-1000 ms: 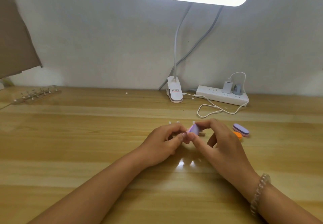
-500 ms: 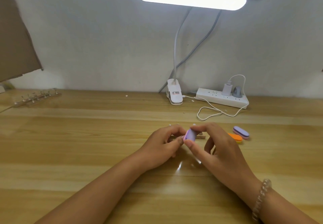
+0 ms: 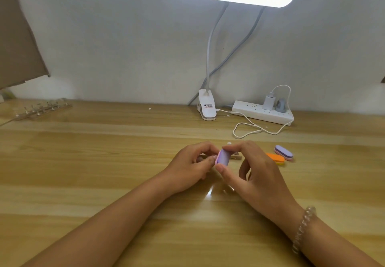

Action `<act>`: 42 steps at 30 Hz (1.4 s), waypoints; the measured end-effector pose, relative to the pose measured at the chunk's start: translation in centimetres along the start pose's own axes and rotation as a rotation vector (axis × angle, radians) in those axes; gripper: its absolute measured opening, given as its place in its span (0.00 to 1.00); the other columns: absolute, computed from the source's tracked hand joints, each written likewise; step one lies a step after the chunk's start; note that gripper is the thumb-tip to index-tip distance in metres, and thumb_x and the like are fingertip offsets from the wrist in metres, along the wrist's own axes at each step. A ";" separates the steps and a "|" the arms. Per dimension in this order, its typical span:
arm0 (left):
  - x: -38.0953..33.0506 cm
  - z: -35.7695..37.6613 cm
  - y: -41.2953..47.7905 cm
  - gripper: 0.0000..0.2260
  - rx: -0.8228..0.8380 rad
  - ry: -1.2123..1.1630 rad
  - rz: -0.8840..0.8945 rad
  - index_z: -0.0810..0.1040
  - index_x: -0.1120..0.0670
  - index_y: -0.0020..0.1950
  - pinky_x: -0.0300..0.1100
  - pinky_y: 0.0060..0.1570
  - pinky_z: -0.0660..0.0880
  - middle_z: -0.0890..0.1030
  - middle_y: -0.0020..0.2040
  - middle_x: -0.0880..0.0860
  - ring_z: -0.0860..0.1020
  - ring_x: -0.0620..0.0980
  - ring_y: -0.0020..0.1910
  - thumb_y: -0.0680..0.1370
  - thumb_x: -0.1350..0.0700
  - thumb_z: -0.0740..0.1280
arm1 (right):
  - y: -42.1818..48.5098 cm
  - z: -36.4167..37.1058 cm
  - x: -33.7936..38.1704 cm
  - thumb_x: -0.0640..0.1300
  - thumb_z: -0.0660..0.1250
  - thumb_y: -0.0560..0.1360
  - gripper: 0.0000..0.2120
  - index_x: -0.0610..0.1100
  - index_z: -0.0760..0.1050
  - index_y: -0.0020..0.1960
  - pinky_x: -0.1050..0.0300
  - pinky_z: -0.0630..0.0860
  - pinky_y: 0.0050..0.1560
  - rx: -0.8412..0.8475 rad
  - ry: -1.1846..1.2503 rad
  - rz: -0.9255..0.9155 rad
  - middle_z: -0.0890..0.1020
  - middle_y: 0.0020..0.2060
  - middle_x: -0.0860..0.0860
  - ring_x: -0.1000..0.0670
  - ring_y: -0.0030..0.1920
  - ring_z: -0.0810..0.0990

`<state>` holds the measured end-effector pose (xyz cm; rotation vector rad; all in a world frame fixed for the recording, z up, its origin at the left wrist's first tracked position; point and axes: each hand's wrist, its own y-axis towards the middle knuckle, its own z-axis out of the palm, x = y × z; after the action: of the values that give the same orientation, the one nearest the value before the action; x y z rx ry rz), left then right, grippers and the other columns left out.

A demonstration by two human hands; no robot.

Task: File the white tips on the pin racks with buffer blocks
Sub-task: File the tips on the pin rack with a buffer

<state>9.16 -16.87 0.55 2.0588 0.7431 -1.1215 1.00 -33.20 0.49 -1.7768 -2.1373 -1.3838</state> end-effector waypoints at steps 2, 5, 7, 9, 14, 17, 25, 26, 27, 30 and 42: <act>0.0 0.0 0.0 0.08 -0.006 0.004 0.000 0.80 0.53 0.49 0.34 0.32 0.69 0.77 0.33 0.39 0.70 0.39 0.26 0.81 0.64 0.64 | 0.2 0.1 -0.3 0.57 0.70 0.71 0.14 0.54 0.77 0.53 0.52 0.76 0.37 -0.029 0.004 0.055 0.79 0.48 0.61 0.52 0.32 0.76; 0.0 0.2 -0.1 0.09 -0.005 -0.018 0.001 0.80 0.51 0.47 0.33 0.30 0.69 0.77 0.32 0.38 0.69 0.38 0.25 0.81 0.63 0.66 | 0.5 -0.1 -0.9 0.57 0.70 0.71 0.11 0.55 0.77 0.51 0.50 0.76 0.40 -0.066 -0.017 0.104 0.79 0.47 0.61 0.53 0.33 0.76; -0.1 0.2 -0.1 0.09 -0.001 -0.037 -0.005 0.80 0.52 0.46 0.32 0.30 0.69 0.77 0.33 0.38 0.71 0.37 0.26 0.80 0.65 0.65 | 0.2 0.1 -0.4 0.60 0.69 0.71 0.15 0.54 0.77 0.53 0.52 0.76 0.36 -0.030 -0.026 0.024 0.78 0.48 0.61 0.52 0.31 0.76; -0.1 0.1 -0.1 0.08 -0.003 -0.037 -0.006 0.80 0.54 0.47 0.32 0.31 0.69 0.78 0.34 0.39 0.71 0.37 0.26 0.80 0.66 0.65 | 0.1 0.1 -0.1 0.59 0.70 0.70 0.16 0.54 0.77 0.54 0.53 0.76 0.35 -0.021 -0.010 0.016 0.78 0.48 0.61 0.52 0.31 0.76; 0.2 0.1 -0.1 0.05 -0.033 -0.029 0.008 0.81 0.53 0.48 0.38 0.35 0.74 0.80 0.38 0.40 0.74 0.41 0.26 0.80 0.61 0.68 | 0.4 -0.3 -0.8 0.57 0.70 0.71 0.14 0.54 0.76 0.53 0.55 0.76 0.37 -0.124 0.044 0.111 0.79 0.48 0.61 0.52 0.33 0.77; 0.4 0.1 -0.1 0.04 -0.035 -0.027 0.015 0.81 0.54 0.48 0.39 0.32 0.73 0.82 0.41 0.43 0.75 0.45 0.27 0.79 0.61 0.68 | 0.1 -0.1 -0.1 0.57 0.70 0.70 0.14 0.54 0.76 0.54 0.55 0.75 0.35 -0.026 0.026 0.049 0.78 0.48 0.61 0.51 0.32 0.77; 0.7 0.0 0.0 0.04 -0.022 -0.059 0.007 0.83 0.54 0.48 0.38 0.33 0.73 0.83 0.41 0.46 0.75 0.47 0.29 0.79 0.62 0.69 | 0.2 -0.1 0.0 0.58 0.71 0.69 0.15 0.53 0.77 0.52 0.55 0.75 0.35 -0.016 0.020 0.045 0.79 0.48 0.60 0.51 0.31 0.76; 0.7 0.0 0.0 0.03 -0.028 -0.054 0.005 0.83 0.55 0.49 0.38 0.33 0.73 0.84 0.42 0.47 0.75 0.47 0.28 0.79 0.61 0.69 | 0.3 -0.1 -0.2 0.58 0.71 0.69 0.14 0.53 0.77 0.52 0.54 0.76 0.37 -0.034 0.032 0.084 0.79 0.48 0.60 0.52 0.32 0.76; 0.7 0.0 0.0 0.03 -0.034 -0.045 0.006 0.83 0.56 0.49 0.38 0.33 0.73 0.84 0.43 0.48 0.75 0.47 0.28 0.79 0.60 0.69 | 0.5 -0.2 -0.4 0.58 0.70 0.69 0.14 0.53 0.77 0.51 0.52 0.76 0.39 -0.053 0.037 0.118 0.79 0.47 0.60 0.52 0.33 0.76; 0.8 -0.1 0.0 0.05 -0.023 -0.052 0.022 0.83 0.51 0.47 0.36 0.33 0.72 0.84 0.41 0.44 0.75 0.44 0.27 0.79 0.60 0.69 | 0.3 -0.3 -0.4 0.59 0.70 0.69 0.15 0.53 0.77 0.51 0.56 0.75 0.37 -0.046 0.000 0.074 0.79 0.48 0.60 0.51 0.32 0.76; 0.6 -0.3 0.0 0.06 -0.067 -0.056 0.018 0.83 0.50 0.46 0.35 0.32 0.73 0.85 0.43 0.47 0.74 0.43 0.25 0.79 0.60 0.69 | 0.3 -0.2 -0.7 0.57 0.73 0.68 0.13 0.53 0.76 0.49 0.59 0.72 0.39 -0.045 -0.020 0.172 0.79 0.43 0.63 0.59 0.35 0.74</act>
<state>9.58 -16.56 0.11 1.9662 0.7232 -1.1248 1.46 -33.88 0.39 -1.9461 -1.9240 -1.3873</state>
